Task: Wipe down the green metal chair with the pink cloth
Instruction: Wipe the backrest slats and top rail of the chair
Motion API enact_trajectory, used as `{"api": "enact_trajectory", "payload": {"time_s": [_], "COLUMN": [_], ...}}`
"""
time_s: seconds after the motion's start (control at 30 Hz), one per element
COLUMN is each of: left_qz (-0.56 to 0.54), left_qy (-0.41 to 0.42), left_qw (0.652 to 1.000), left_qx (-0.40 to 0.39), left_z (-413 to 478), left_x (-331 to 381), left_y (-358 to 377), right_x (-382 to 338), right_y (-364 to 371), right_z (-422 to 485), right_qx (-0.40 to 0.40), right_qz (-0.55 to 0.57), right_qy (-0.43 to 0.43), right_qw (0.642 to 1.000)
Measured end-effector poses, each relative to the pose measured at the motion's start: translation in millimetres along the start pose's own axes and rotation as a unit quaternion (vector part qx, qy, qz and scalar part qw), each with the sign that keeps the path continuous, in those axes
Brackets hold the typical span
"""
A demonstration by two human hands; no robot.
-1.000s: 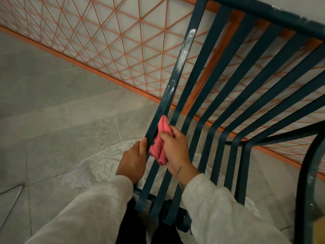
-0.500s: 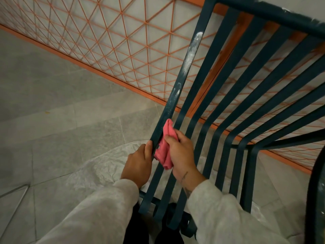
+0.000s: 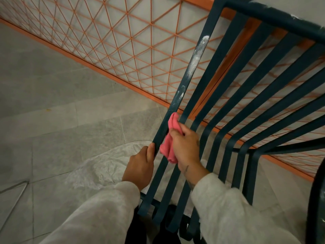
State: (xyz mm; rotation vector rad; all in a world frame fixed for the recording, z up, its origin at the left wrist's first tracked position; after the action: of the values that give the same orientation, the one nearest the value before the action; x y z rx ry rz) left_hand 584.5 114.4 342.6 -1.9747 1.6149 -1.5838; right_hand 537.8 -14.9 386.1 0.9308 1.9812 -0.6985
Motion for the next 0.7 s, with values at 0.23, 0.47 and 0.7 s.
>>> {"api": "enact_trajectory", "payload": {"time_s": [0.23, 0.47, 0.7], "left_qz": [0.059, 0.020, -0.008], "left_qy": [0.067, 0.012, -0.002], "left_qw": [0.996, 1.000, 1.000], "left_qx": [-0.011, -0.004, 0.003], "left_z": [-1.8, -1.3, -2.3], "left_x": [7.3, 6.7, 3.3], "left_y": [-3.9, -6.4, -5.6], "right_x": [25.2, 15.4, -0.9], "right_y": [3.4, -17.7, -7.7], "right_z": [-47.3, -43.9, 2.8], "right_qx": [-0.041, -0.055, -0.133], "right_qz": [-0.022, -0.105, -0.425], "right_qy": [-0.002, -0.106, -0.390], "right_qw": [0.999, 0.987, 0.806]}}
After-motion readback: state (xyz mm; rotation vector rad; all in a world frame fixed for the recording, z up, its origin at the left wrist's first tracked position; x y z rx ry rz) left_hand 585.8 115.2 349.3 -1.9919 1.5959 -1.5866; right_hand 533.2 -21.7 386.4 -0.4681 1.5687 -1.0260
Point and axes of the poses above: each hand's wrist, its own z-axis towards the middle knuckle, its own y-axis out of the palm, x = y × z, the point moved 3 cm from there along z, towards the middle knuckle, and after that the axes turned 9 degrees about z, right-handed, at the moved point
